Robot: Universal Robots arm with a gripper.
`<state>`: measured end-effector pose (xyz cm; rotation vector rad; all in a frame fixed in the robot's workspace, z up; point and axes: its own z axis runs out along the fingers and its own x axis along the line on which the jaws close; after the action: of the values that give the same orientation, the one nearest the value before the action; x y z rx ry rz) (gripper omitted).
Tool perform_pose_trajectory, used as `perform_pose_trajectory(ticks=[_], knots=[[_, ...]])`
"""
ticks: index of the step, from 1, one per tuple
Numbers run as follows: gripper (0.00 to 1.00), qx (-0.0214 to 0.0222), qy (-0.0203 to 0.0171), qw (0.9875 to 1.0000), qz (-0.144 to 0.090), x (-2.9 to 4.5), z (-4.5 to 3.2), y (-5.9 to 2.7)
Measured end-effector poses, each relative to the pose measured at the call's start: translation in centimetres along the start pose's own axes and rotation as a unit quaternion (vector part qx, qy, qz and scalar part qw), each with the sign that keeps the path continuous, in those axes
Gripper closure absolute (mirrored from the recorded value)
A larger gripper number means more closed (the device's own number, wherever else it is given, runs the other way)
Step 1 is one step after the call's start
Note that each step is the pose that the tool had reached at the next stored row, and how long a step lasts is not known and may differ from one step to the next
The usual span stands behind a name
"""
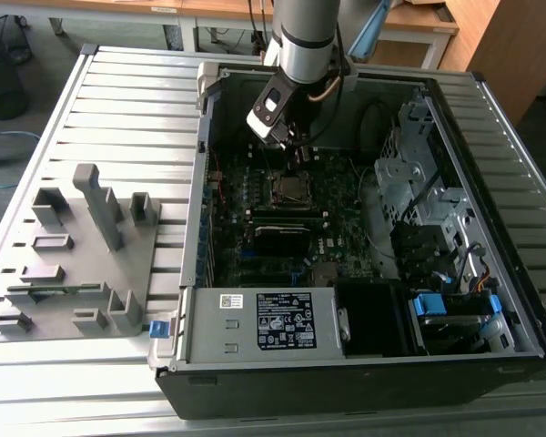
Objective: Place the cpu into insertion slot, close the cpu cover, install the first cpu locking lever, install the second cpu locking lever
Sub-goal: 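Close the cpu cover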
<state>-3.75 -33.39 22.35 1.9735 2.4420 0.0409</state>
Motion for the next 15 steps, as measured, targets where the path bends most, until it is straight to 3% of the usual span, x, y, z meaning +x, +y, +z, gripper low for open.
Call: perform_pose_trajectory(ticks=[13, 15], knots=[[0.89, 0.0001, 0.0001, 1.0000, -0.006, 0.00, 0.00, 0.00], [0.89, 0.0003, 0.0003, 0.9999, -0.015, 0.00, 0.01, 0.00]])
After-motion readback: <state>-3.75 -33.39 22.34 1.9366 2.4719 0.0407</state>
